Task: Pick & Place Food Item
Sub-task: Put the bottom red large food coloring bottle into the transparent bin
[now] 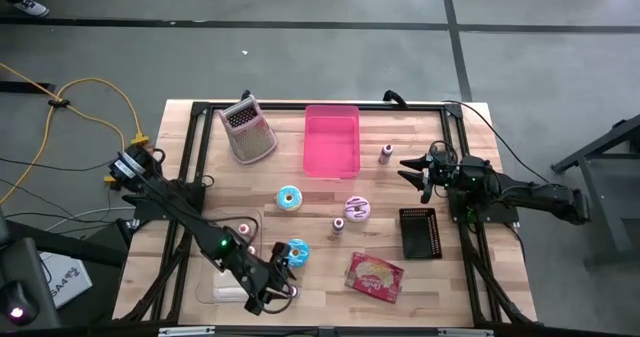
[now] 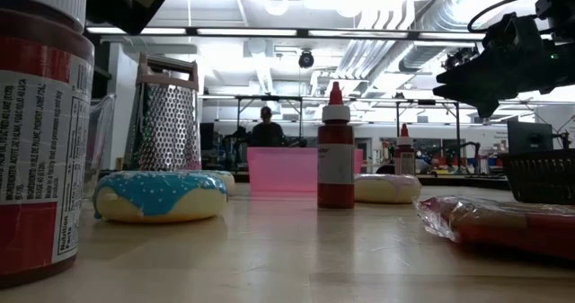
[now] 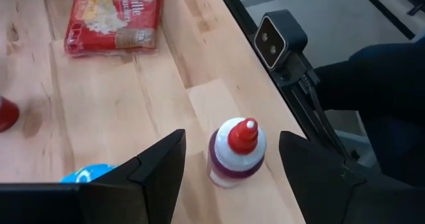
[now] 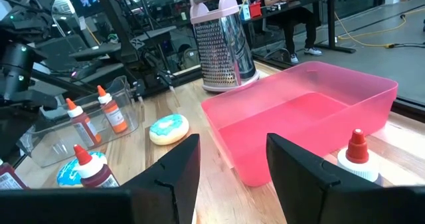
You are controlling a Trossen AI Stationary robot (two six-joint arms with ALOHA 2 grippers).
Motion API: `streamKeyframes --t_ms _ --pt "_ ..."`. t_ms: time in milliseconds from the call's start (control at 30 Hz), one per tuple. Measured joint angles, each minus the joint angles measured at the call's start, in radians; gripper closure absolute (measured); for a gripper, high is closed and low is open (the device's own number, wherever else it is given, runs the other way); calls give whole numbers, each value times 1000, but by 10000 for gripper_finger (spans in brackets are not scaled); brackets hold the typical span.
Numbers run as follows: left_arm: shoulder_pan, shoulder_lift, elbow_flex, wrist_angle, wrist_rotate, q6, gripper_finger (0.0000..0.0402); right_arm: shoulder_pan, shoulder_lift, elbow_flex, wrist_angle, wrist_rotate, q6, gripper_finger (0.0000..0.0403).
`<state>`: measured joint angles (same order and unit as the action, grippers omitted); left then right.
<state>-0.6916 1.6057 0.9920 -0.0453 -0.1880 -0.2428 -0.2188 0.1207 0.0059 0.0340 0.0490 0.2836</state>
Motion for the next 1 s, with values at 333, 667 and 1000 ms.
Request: streamKeyframes --t_ms 333,667,1000 --pt "-1 25 1 13 1 -17 165 0 0 0 -1 0 0 243" --pt "-2 58 1 47 8 -20 165 0 0 0 0 0 0 243" --pt "-2 66 1 63 10 -20 165 0 0 0 0 0 0 243"
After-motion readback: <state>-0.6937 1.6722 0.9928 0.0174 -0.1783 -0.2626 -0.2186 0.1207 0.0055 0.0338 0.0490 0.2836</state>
